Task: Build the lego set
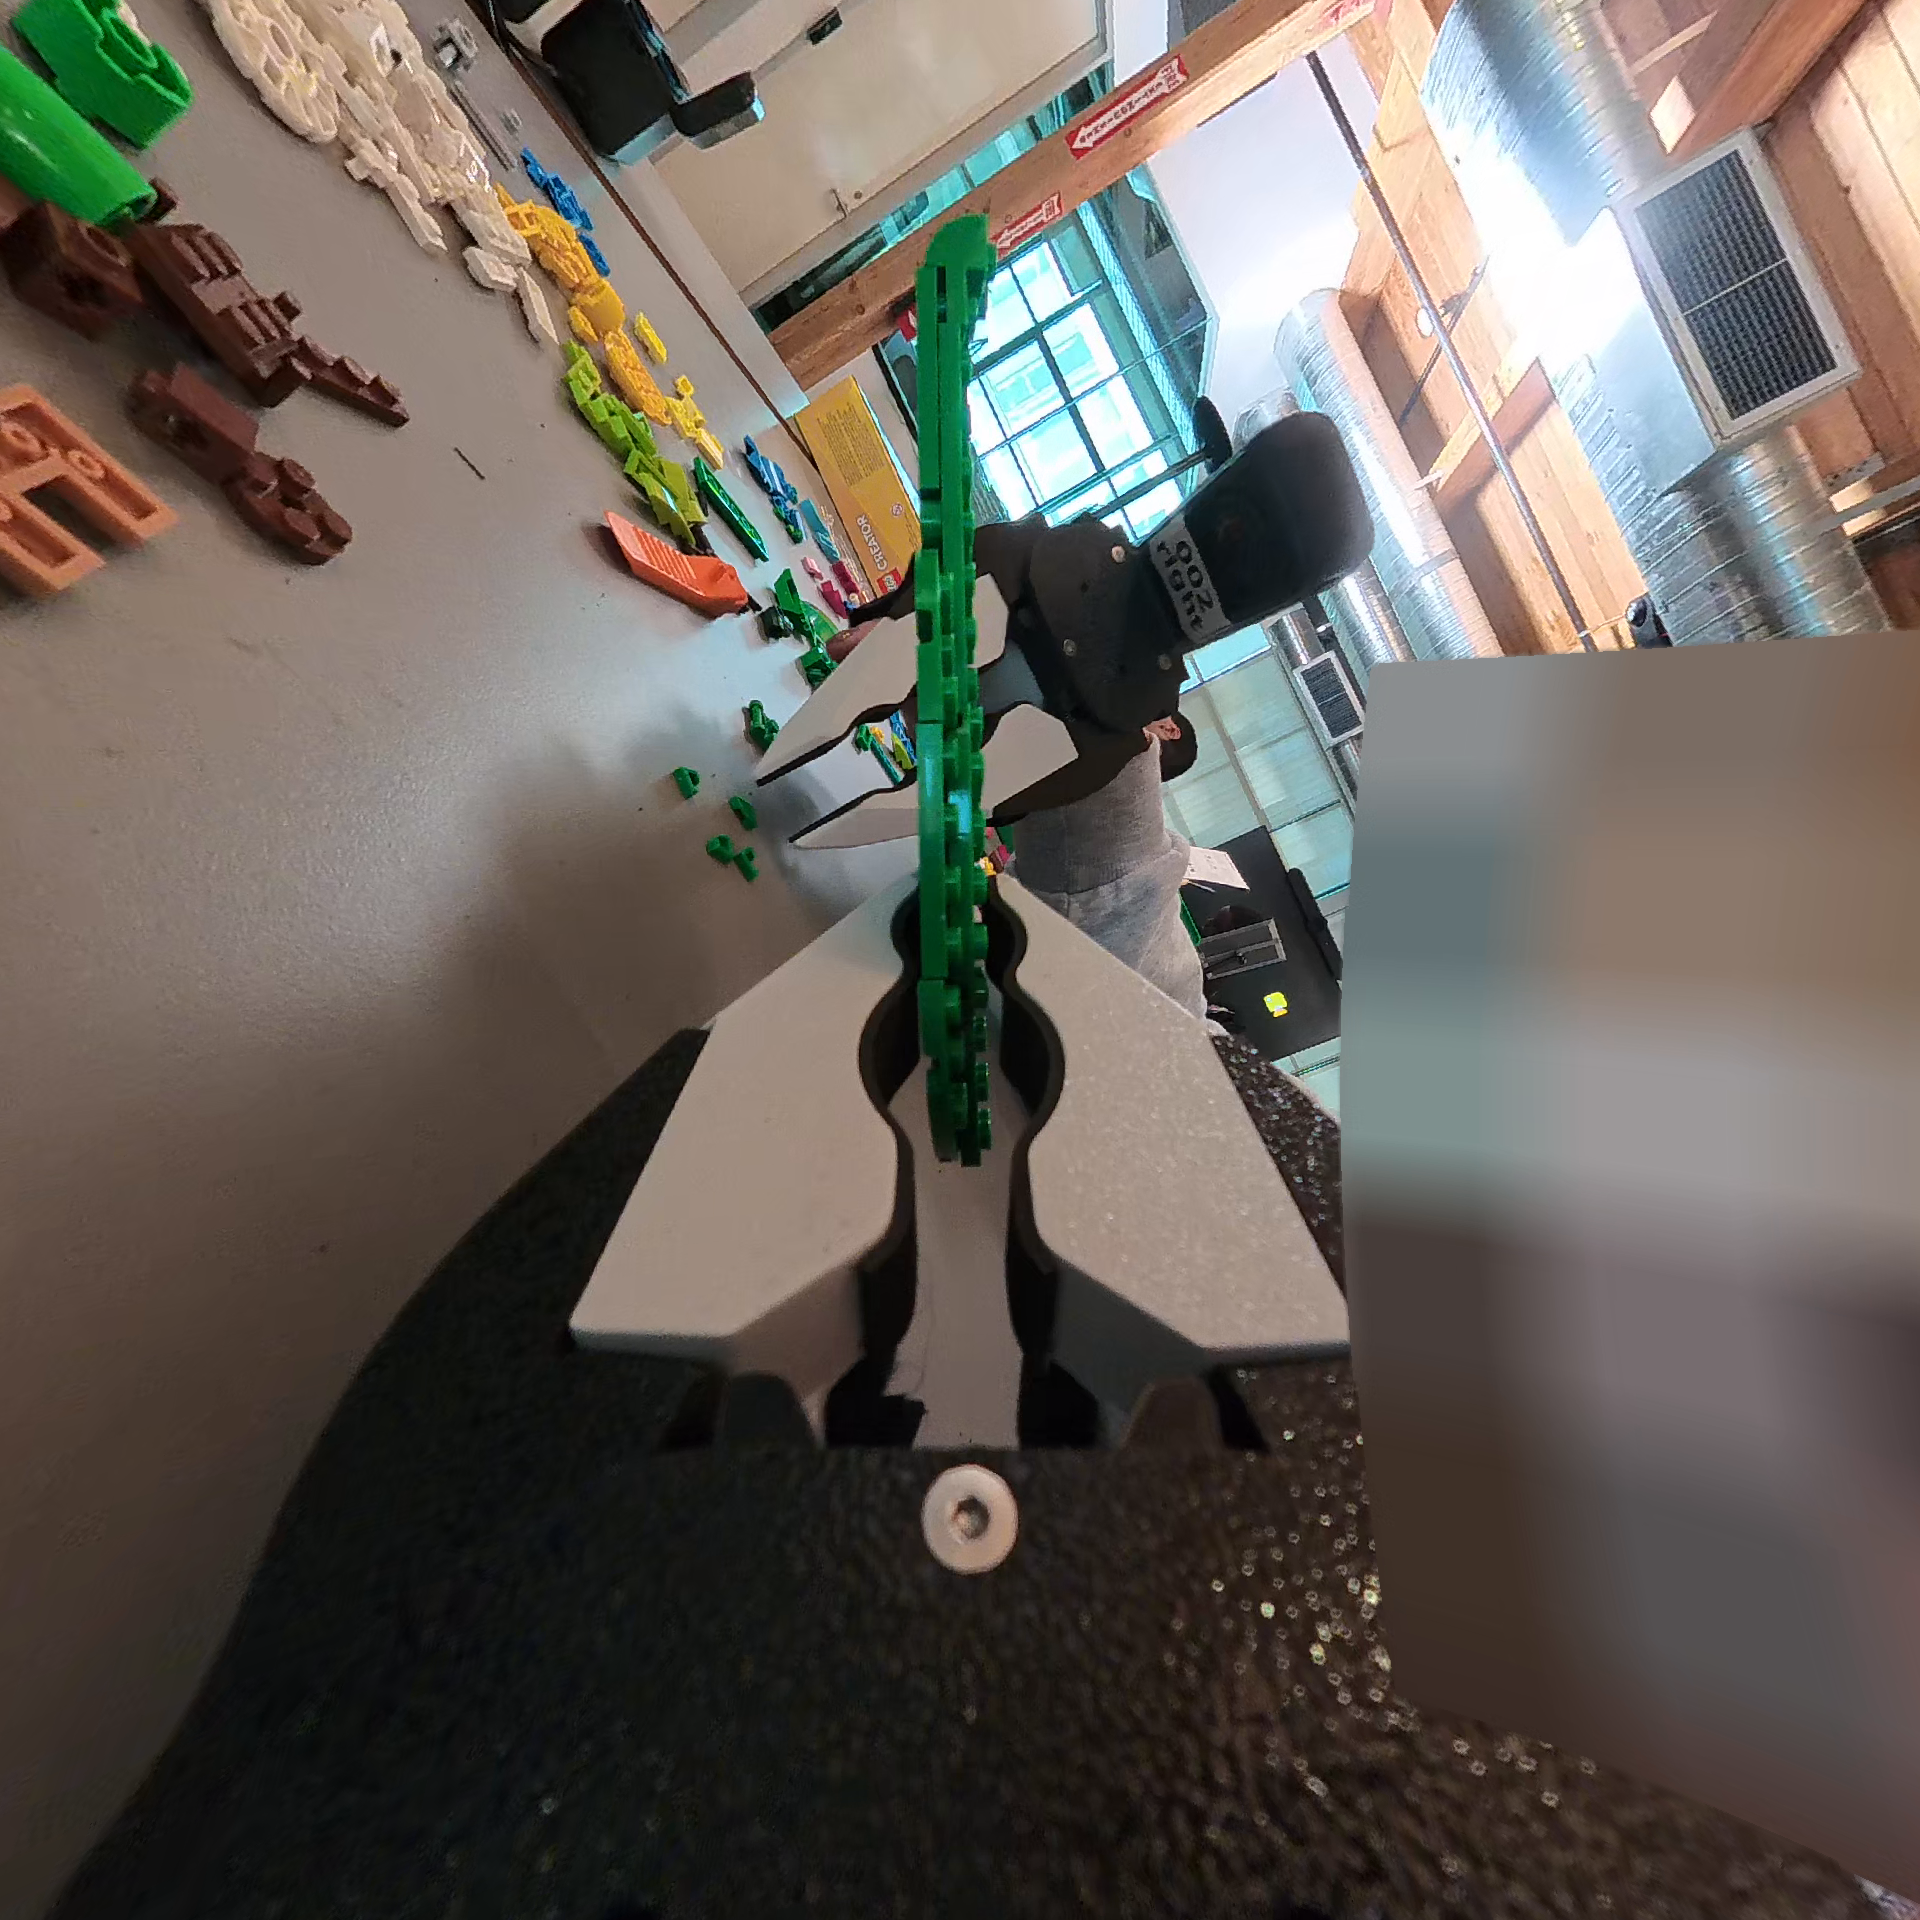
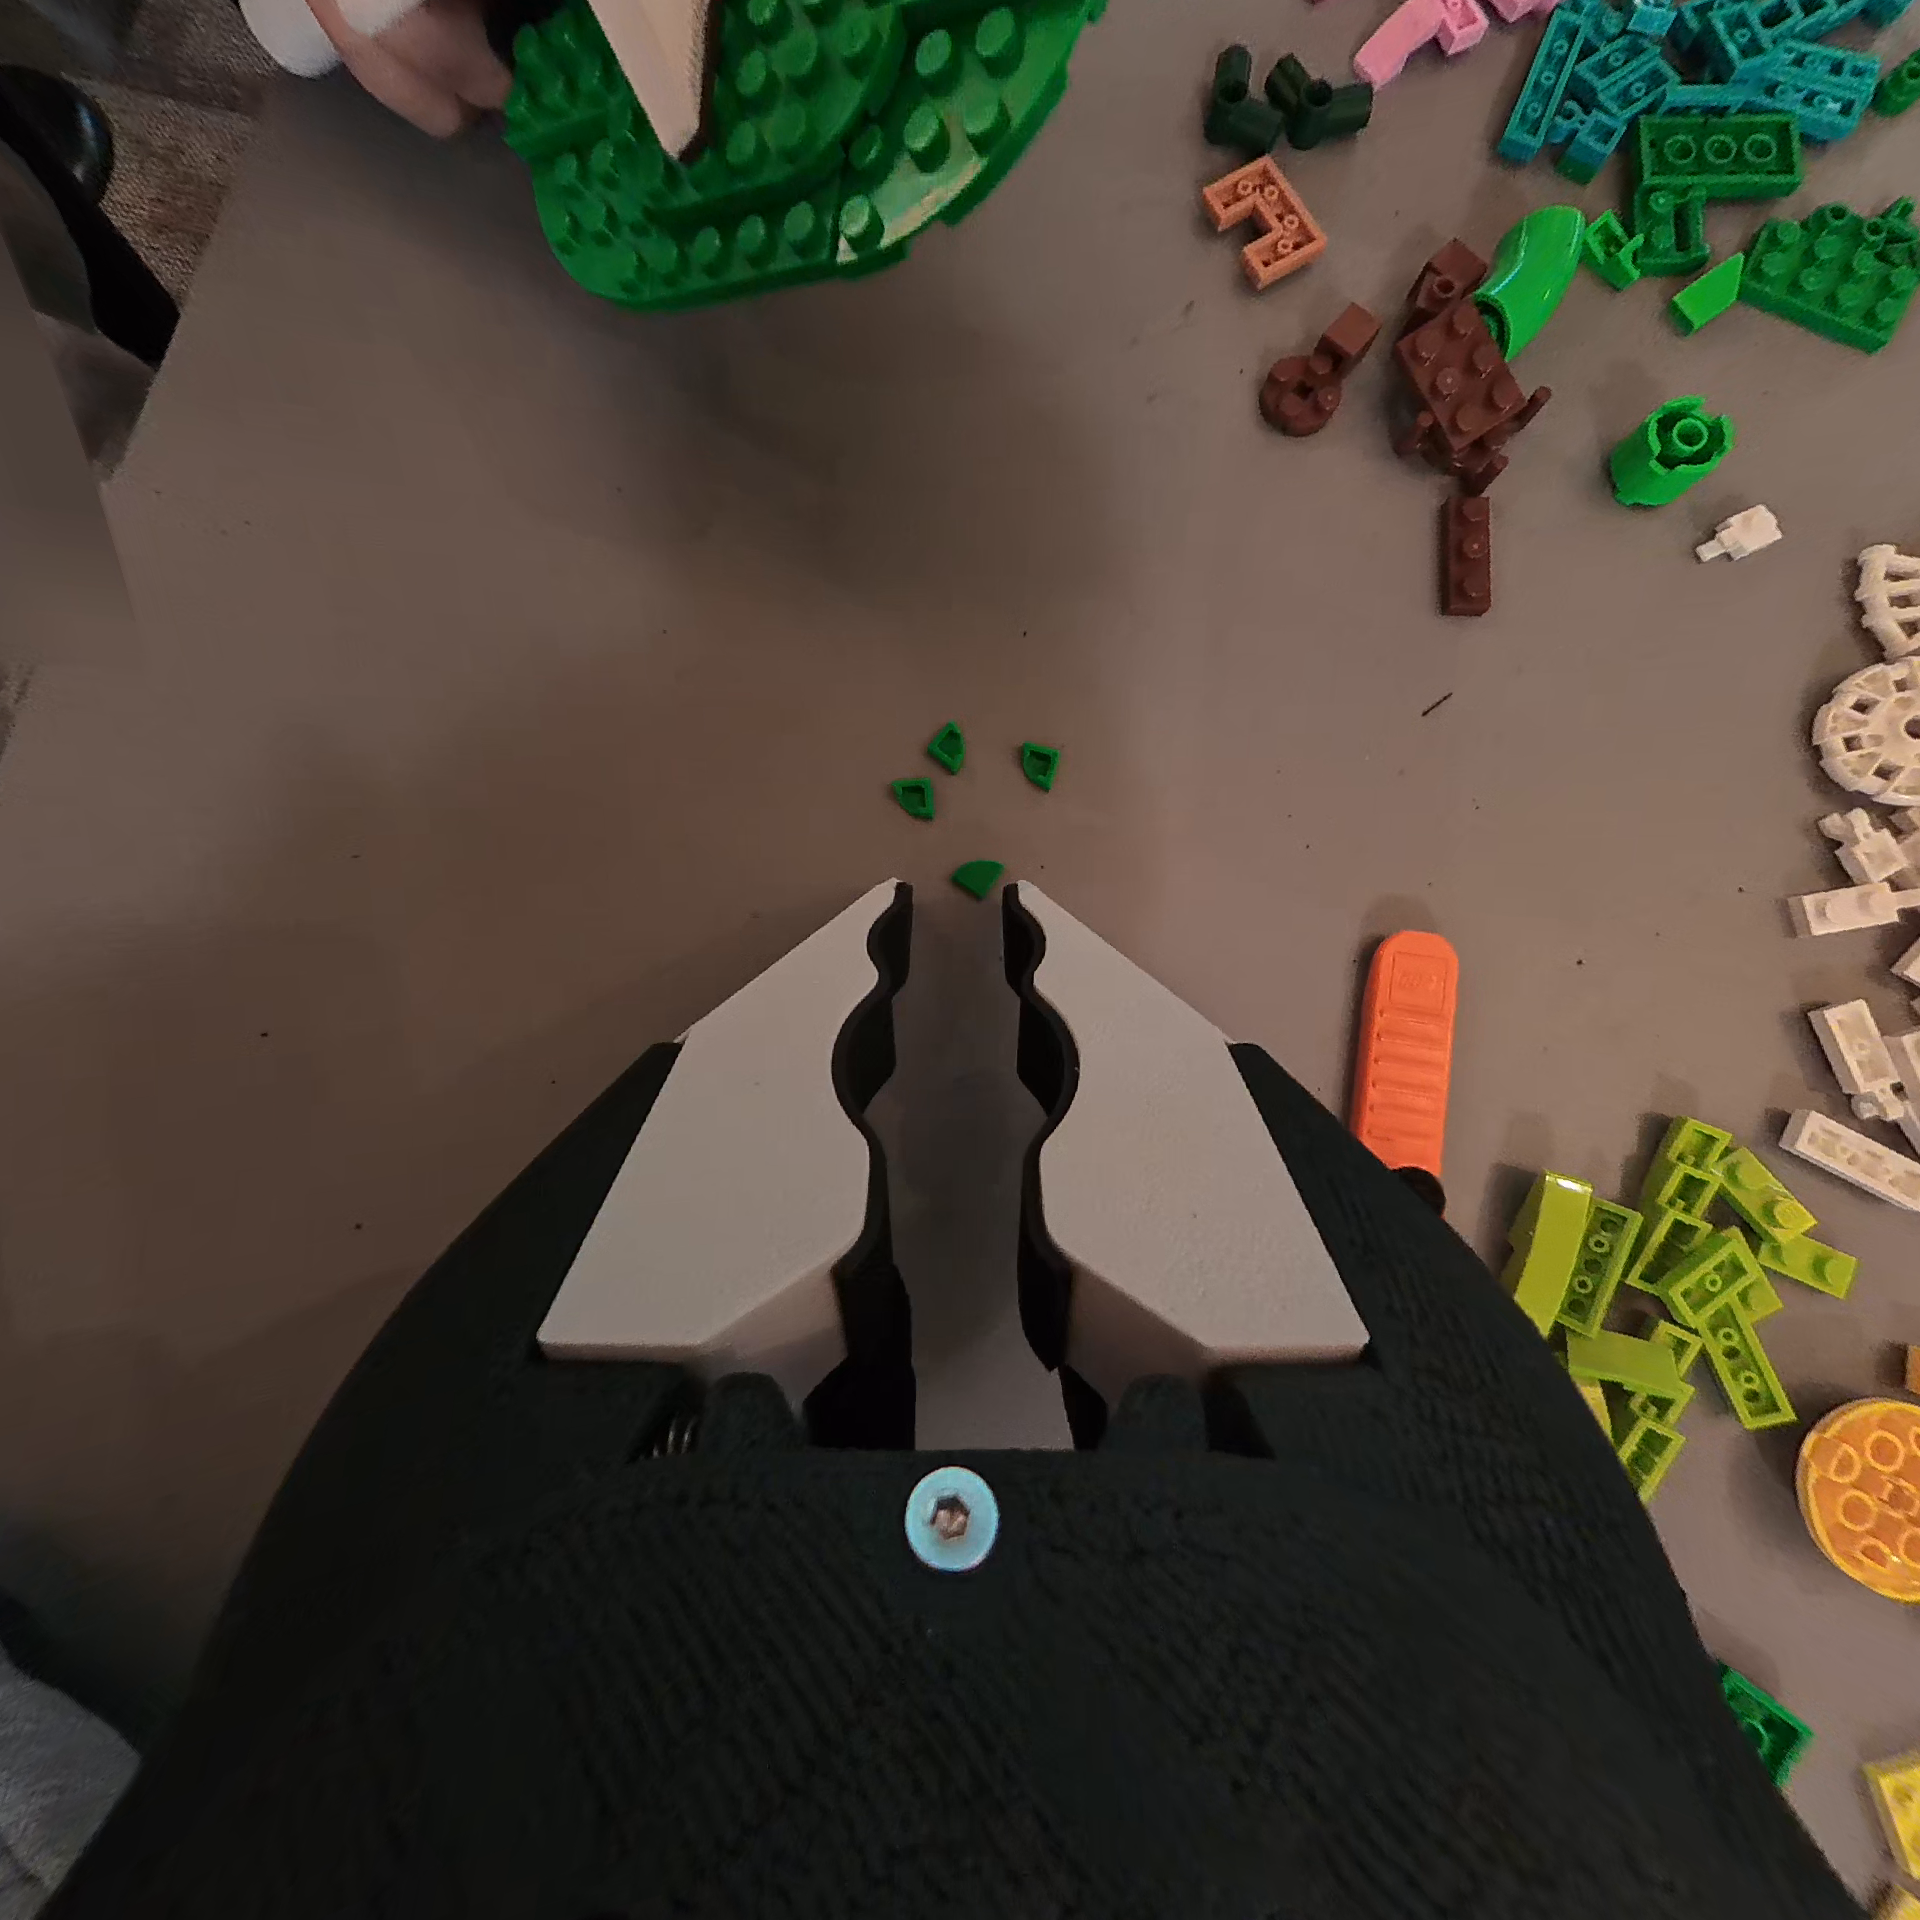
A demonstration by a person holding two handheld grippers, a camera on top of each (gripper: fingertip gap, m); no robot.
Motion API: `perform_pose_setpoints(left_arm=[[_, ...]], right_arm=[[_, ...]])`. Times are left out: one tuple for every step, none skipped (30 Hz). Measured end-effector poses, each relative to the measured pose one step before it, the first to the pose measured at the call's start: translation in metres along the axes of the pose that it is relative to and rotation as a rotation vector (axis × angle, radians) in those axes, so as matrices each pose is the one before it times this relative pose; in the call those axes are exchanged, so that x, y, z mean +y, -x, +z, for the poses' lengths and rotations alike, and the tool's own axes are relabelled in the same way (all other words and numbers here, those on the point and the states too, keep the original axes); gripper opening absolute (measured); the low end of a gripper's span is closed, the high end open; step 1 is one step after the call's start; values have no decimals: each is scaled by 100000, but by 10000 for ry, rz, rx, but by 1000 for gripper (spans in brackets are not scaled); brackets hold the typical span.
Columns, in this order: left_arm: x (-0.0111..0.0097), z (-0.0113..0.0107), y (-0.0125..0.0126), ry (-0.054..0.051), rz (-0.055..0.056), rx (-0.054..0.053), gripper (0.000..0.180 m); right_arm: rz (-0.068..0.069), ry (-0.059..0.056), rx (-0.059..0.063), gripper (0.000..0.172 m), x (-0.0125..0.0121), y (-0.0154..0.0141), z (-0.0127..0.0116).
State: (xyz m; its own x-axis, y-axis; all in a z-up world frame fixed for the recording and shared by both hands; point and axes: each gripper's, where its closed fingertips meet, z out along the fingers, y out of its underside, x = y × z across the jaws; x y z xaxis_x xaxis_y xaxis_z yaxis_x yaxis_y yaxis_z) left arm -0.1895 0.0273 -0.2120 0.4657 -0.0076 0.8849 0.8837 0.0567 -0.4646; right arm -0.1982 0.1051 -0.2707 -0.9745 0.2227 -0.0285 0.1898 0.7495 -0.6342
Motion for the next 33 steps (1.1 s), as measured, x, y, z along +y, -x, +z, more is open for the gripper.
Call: perform_pose_setpoints(left_arm=[[11, -1, 27, 1, 3, -21, 5], [4, 8, 64, 2, 0, -46, 5], [12, 4, 52, 8, -3, -39, 5], [9, 14, 13, 9, 2, -15, 5], [12, -2, 5, 3, 0, -7, 5], [-2, -7, -2, -4, -4, 6, 5], [-13, -6, -10, -6, -8, 13, 5], [-11, -7, -6, -4, -9, 9, 5], [-4, -8, -12, -3, -4, 6, 5], [11, 9, -12, 1, 2, 6, 5], [-3, -1, -16, 1, 1, 5, 5], [2, -9, -6, -1, -5, 9, 5], [-10, 3, -1, -4, -8, 7, 5], [-6, -7, -14, -4, -5, 7, 5], [-2, 1, -11, -1, 1, 8, 5], [8, -10, -9, 0, 2, 4, 5], [-2, 1, -2, -2, 1, 2, 5], [0, 0, -4, 0, -1, 3, 5], [9, -1, -11, 0, -1, 4, 5], [0, 0, -3, 0, 1, 3, 5], [2, -1, -3, 1, -1, 2, 5], [1, 0, -6, 1, -2, 3, 5], [-5, 1, 3, -1, -2, 7, 5], [-3, -9, -15, -2, -4, 8, 5], [-9, 3, 1, -3, -6, 6, 5], [0, -9, -3, -3, -5, 6, 5], [-6, -1, -8, 2, -6, 6, 5], [6, -1, 0, 1, -4, 4, 5], [-5, 2, -6, -4, -1, 4, 5], [0, 0, -8, 0, -3, 4, 5], [-6, -1, -1, 2, -3, 2, 5], [3, 0, 6, -1, -2, 1, 5], [-2, -9, 0, -1, 0, 0, 5]], right_arm=[[-26, -12, 8, 16, -88, 31, -34], [-32, -8, 9, 16, -101, 40, -34], [-42, 3, 20, 16, -94, 31, -22], [-45, 20, 30, 16, -51, 12, -12], [-38, 33, 26, 16, -16, 13, 3], [-27, 32, 11, 16, 14, 15, 3], [-15, 17, 0, 16, 5, 27, 17], [-6, -2, -8, 16, -2, 19, 14], [-2, -14, -10, 16, -16, 21, -6], [-6, -17, 1, 16, -7, -11, -15], [-16, -22, 19, 16, -19, -34, -20], [-24, -32, 40, 16, -31, -60, -15], [-19, -39, 42, 16, -28, -73, -21], [24, -10, -11, 16, 12, 7, -1], [83, 40, -65, 16, 100, 58, 25], [96, 68, -82, 16, 154, 82, 43], [77, 68, -66, 16, 188, 51, 66], [62, 59, -48, 16, 176, 23, 72], [60, 46, -39, 16, 148, -1, 75], [54, 25, -37, 16, 101, 2, 65], [37, 6, -34, 16, 53, 8, 58], [10, -6, -14, 16, 7, -12, 53], [-18, -12, -1, 16, -25, -13, 65], [-28, -24, 2, 16, -50, -4, 56], [-25, -27, -7, 16, -64, 21, 41], [-19, -7, 13, 16, -32, -13, 36], [-2, -13, -13, 16, -33, 21, 21], [17, -2, -44, 16, -17, 76, 0], [14, 2, -53, 16, 5, 94, -3], [9, 1, -60, 16, 6, 109, -3], [5, 0, -74, 16, -11, 132, 11], [1, -1, -91, 16, -30, 176, 14], [-19, -1, -88, 16, -29, 168, 28]])
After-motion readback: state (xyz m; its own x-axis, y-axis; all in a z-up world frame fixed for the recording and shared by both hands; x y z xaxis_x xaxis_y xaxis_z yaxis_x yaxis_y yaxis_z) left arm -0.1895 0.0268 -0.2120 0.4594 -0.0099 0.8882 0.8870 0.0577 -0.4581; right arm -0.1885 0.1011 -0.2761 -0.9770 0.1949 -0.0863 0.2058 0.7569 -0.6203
